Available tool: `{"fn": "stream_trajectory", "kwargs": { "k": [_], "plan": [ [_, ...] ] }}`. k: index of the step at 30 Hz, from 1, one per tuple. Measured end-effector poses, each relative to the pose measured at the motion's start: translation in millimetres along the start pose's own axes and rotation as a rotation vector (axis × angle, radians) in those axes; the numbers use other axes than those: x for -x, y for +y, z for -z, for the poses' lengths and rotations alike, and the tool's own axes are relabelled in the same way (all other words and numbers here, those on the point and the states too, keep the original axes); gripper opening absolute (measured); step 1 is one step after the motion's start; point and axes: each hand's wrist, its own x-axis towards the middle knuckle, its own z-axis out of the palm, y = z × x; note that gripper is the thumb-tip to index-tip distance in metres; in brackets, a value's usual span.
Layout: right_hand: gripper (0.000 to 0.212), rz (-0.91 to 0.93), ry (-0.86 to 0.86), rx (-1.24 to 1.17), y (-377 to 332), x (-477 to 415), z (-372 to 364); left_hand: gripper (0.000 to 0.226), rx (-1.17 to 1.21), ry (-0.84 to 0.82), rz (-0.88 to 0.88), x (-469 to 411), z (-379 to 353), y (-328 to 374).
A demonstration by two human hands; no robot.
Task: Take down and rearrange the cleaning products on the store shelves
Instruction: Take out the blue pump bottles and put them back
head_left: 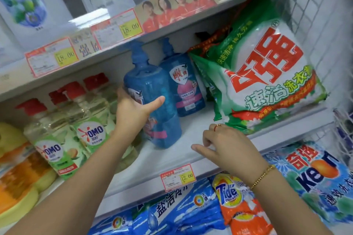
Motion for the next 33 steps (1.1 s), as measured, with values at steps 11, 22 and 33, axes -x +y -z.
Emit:
{"fn": "stream_trajectory", "kwargs": {
  "k": [11,22,33],
  "plan": [
    [0.043,-0.066,0.277,0.127,-4,-3,-32,0.12,-0.313,0.129,0.342,-72,-73,-22],
    [0.055,-0.384,0.004,-0.375,-18,-71,-9,0.121,-0.258,0.07,0.323,-90,-77,-61],
    [0.041,-0.755,-0.039,-1.059,12,-176,-32,0.113,-0.176,0.07,0.318,-85,-75,-53]
  ]
}}
